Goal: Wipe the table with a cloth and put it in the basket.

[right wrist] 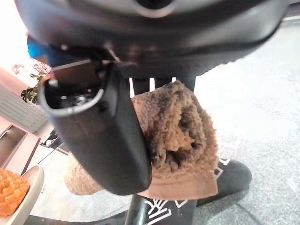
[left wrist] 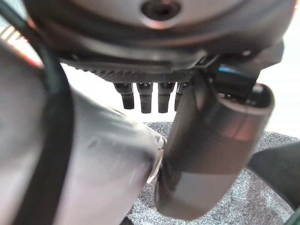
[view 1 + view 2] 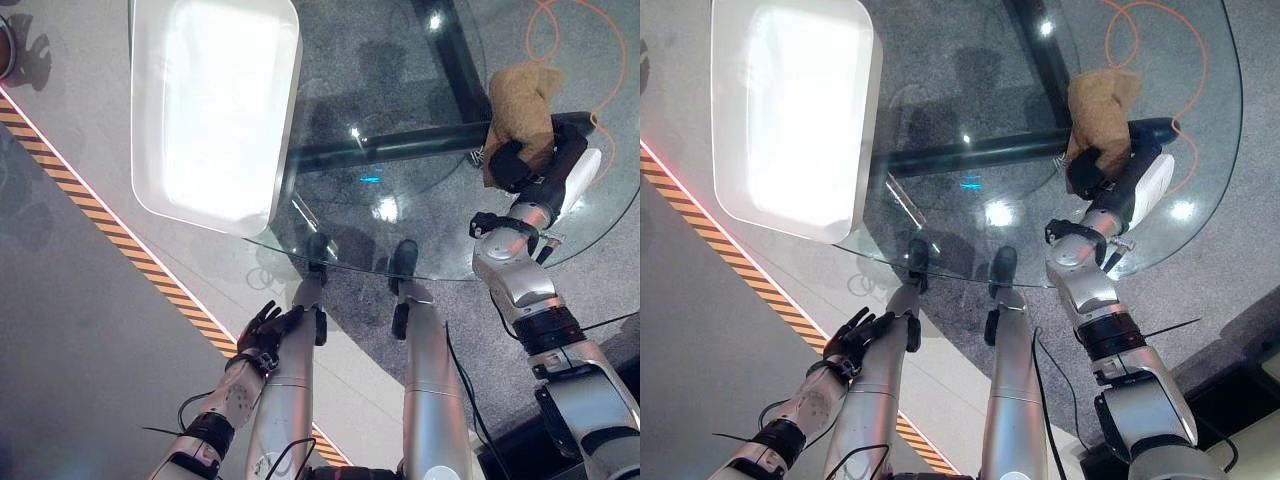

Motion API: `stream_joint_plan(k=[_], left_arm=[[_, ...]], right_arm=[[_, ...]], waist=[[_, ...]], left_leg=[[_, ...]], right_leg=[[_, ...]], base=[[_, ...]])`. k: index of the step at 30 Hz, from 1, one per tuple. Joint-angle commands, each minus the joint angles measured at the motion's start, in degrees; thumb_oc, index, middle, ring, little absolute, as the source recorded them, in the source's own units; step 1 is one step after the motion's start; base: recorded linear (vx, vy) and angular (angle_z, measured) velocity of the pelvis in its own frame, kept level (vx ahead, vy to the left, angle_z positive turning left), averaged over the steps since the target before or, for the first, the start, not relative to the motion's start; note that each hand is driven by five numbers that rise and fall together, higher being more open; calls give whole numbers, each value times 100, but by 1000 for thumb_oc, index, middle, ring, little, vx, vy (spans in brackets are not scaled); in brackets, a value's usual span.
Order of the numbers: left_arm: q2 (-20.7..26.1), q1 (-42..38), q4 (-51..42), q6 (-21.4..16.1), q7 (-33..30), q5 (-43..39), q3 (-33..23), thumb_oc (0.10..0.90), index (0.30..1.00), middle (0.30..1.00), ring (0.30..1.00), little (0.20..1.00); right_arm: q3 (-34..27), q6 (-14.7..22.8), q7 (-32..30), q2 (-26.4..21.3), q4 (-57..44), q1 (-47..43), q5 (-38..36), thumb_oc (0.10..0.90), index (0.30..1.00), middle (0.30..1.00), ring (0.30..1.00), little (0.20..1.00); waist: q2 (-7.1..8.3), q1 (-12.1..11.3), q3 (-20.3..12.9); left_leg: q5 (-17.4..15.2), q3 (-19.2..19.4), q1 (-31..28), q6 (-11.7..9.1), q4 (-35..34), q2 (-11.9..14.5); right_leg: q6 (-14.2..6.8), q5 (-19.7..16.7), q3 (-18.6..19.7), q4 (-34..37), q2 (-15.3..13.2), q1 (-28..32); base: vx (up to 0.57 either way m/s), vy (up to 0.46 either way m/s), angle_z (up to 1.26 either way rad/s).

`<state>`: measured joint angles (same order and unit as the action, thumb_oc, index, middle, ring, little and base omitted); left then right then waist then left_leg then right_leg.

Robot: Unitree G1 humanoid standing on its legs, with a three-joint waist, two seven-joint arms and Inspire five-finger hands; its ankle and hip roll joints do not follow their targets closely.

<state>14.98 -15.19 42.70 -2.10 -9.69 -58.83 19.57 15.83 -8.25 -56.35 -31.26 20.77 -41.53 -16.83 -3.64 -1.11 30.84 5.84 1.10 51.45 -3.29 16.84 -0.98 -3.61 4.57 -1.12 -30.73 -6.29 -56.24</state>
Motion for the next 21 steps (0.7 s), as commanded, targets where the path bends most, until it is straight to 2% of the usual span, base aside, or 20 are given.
stream_joint_plan(k=[1,5,6,21], left_arm=[[-220,558,64,-17,-54,-64,89,800,900,900,900,900],[-215,549,55,-5,-92,-60,86,800,900,900,900,900],[-228,541,71,1,-108,-31,80,800,900,900,900,900],[-347,533,88,73,-52,72,53,800,900,900,900,900]], right_arm=[[-48,150,-106,-302,-806,299,400,100,300,300,300,200],[12,171,126,-326,-913,208,519,100,300,300,300,200],[85,143,365,-312,-1017,110,630,100,300,300,300,200],[819,-157,1815,-11,-1412,-401,1167,100,300,300,300,200]], waist=[[-169,135,-104],[-171,120,-104],[-171,109,-104],[-245,-4,-104]], left_leg=[[-625,115,241,130,669,-342],[-637,106,269,128,695,-350],[-637,102,275,125,693,-352],[-585,100,291,119,650,-402]], right_leg=[[-137,-768,-262,1003,242,57],[-146,-757,-272,983,239,32],[-145,-756,-282,982,234,19],[-94,-715,-354,965,187,-28]], base=[[0,0,0],[0,0,0],[0,0,0],[0,0,0]])
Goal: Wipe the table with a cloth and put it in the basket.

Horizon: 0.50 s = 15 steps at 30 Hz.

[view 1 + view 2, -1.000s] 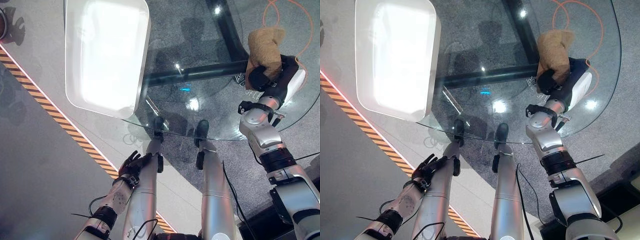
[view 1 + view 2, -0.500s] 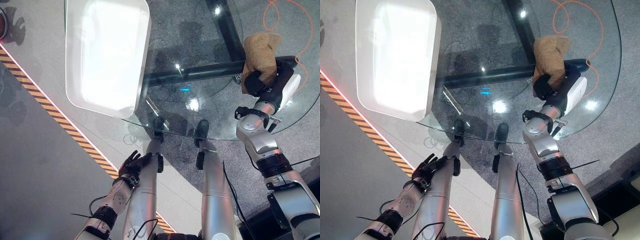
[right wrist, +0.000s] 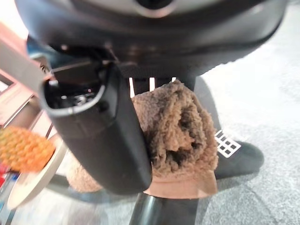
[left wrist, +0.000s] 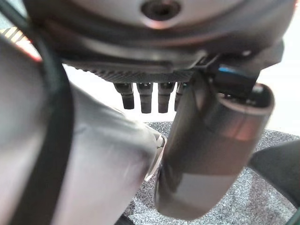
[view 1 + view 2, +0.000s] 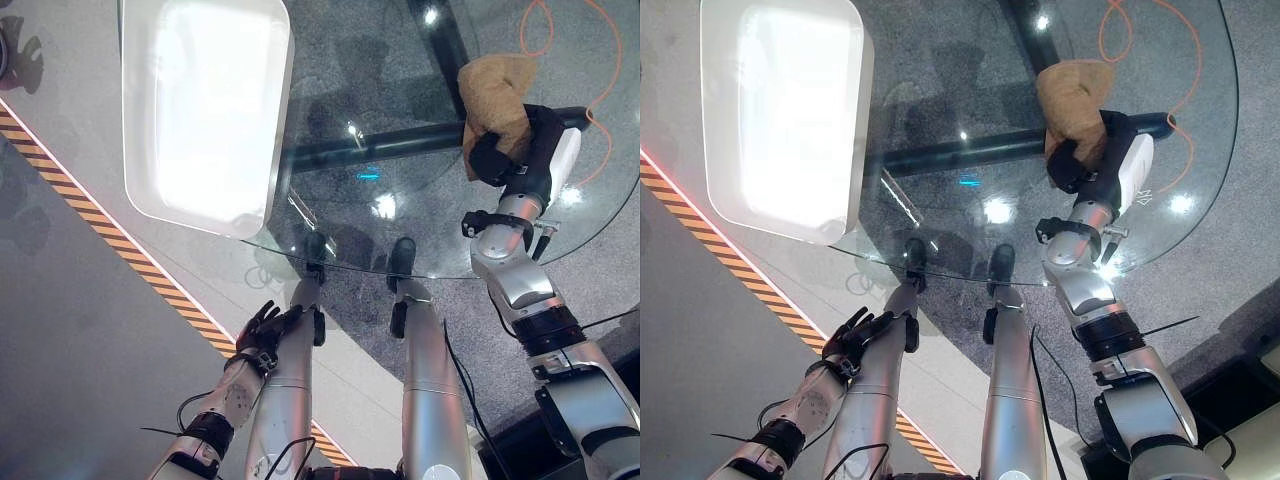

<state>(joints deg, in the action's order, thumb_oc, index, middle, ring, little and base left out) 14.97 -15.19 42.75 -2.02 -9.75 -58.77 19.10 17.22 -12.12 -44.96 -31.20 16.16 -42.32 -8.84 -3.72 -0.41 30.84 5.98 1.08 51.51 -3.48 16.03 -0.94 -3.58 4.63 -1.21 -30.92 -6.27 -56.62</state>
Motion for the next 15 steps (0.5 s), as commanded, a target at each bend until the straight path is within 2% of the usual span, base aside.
stream_joint_plan(k=[1,8,15], left_arm=[[-353,540,92,58,-35,77,99,800,900,900,900,900],[-416,493,100,57,-63,103,144,800,900,900,900,900],[-457,455,142,49,6,128,179,800,900,900,900,900]], right_arm=[[714,226,754,-4,-953,-334,382,100,300,300,300,200],[1120,49,1121,205,-961,-429,514,100,300,300,300,200],[1552,-8,1809,297,-925,-492,726,100,300,300,300,200]], waist=[[-238,-81,-104],[-262,-129,-104],[-305,-160,-104]], left_leg=[[-594,101,277,141,721,-409],[-586,114,282,150,721,-439],[-578,133,283,162,702,-465]], right_leg=[[-94,-721,-352,986,184,15],[-85,-707,-392,976,152,3],[-86,-706,-407,974,128,-28]], base=[[0,0,0],[1,10,0],[2,17,1]])
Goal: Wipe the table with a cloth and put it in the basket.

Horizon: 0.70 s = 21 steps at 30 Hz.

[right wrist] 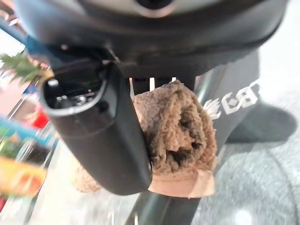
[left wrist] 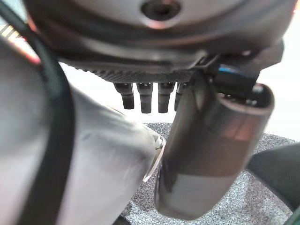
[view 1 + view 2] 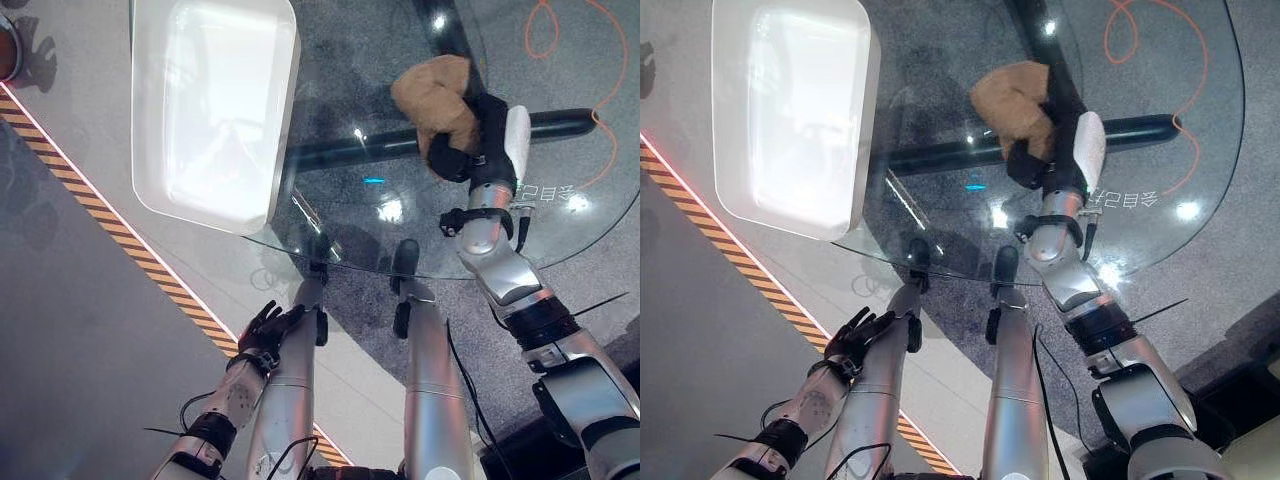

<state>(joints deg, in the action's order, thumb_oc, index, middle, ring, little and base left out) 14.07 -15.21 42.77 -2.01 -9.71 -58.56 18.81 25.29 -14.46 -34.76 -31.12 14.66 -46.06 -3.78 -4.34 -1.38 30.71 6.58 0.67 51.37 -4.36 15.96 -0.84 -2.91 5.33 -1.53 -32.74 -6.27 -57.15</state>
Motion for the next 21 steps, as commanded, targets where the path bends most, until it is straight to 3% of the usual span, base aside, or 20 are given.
stream_joint_plan(k=[1,21], left_arm=[[-369,447,133,50,-9,95,230,800,900,900,900,900],[-318,299,277,91,29,49,329,800,900,900,900,900]], right_arm=[[809,214,866,303,-781,-136,243,100,300,300,300,200],[1785,175,2040,461,-1032,-415,96,100,300,300,300,200]], waist=[[-248,-66,-92],[-215,-155,-92]], left_leg=[[-636,180,294,249,708,-476],[-603,181,289,251,718,-479]], right_leg=[[-155,-777,-379,1152,126,21],[-168,-771,-474,1127,111,36]], base=[[2,26,4],[3,3,3]])
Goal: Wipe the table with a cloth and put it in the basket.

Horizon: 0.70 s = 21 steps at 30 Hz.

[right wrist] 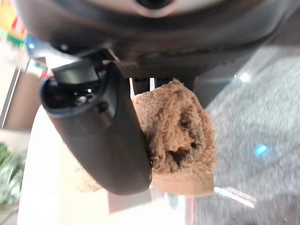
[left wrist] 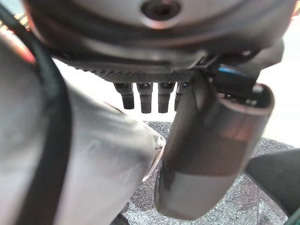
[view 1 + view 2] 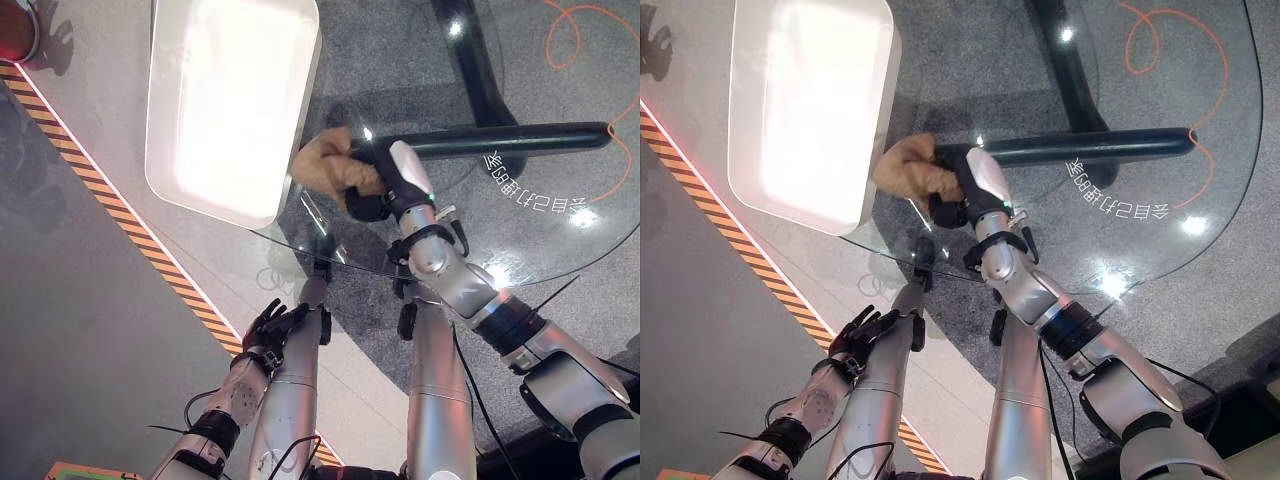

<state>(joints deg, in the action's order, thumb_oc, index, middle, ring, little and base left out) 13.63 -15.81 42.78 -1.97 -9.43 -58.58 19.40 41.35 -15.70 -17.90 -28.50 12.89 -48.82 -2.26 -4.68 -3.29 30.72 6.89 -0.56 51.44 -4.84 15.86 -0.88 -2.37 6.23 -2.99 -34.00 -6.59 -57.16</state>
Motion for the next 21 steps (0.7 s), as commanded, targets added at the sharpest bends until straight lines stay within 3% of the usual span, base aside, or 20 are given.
stream_joint_plan(k=[1,14,21], left_arm=[[-258,359,276,99,2,46,262,800,900,900,900,900],[-107,365,249,126,47,34,236,800,900,900,900,900],[-78,371,305,71,106,63,226,800,900,900,900,900]], right_arm=[[202,287,417,180,-898,-154,-84,100,300,300,300,200],[427,130,997,-68,-1444,-206,-210,100,300,300,300,200],[551,115,1351,-162,-1472,-258,154,100,300,300,300,200]], waist=[[-173,36,-93],[-117,48,-93],[-94,45,-93]], left_leg=[[-635,306,287,297,739,-469],[-624,333,359,295,759,-420],[-633,335,373,286,764,-403]], right_leg=[[-221,-863,-333,1242,144,33],[-245,-867,-356,1205,163,-31],[-259,-857,-377,1202,167,-29]], base=[[0,0,0],[0,0,0],[-1,-2,0]])
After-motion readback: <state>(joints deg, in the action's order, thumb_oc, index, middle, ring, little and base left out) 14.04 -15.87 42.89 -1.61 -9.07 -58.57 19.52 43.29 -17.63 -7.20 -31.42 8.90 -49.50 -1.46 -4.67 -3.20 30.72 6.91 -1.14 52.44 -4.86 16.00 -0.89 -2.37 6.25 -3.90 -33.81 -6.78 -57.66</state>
